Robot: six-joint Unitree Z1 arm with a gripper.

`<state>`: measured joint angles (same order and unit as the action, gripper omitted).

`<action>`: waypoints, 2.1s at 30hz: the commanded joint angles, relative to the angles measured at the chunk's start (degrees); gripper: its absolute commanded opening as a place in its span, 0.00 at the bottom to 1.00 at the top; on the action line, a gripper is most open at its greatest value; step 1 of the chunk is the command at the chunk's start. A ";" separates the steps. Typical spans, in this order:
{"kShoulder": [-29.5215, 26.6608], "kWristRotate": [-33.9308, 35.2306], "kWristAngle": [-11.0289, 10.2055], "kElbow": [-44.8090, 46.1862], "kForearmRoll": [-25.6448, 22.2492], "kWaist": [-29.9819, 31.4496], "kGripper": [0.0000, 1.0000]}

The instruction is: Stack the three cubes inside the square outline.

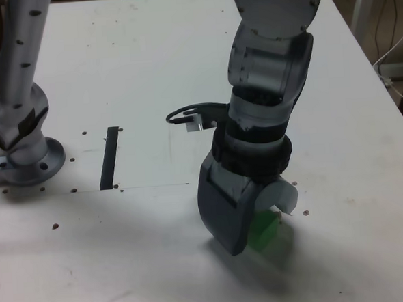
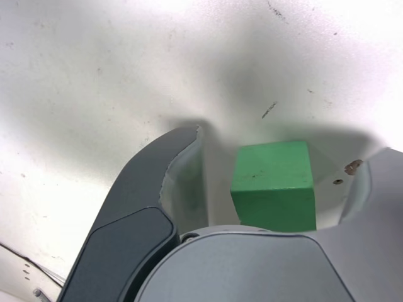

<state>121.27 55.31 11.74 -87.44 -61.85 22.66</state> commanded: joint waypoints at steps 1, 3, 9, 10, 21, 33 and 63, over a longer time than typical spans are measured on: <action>0.16 0.15 0.15 0.04 0.52 -0.07 0.50; 0.23 0.16 0.17 0.09 0.97 -0.07 0.50; 0.60 0.47 0.10 0.23 2.42 -0.07 0.45; 0.65 0.59 0.03 0.27 2.60 -0.07 0.44; 0.02 1.54 -0.17 1.29 2.62 -0.36 0.36; -3.44 -1.26 -1.46 0.27 0.27 -0.79 0.28; -5.73 -40.01 -13.03 -11.32 -17.53 -18.65 0.28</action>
<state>115.14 15.42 -1.13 -98.27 -79.51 4.42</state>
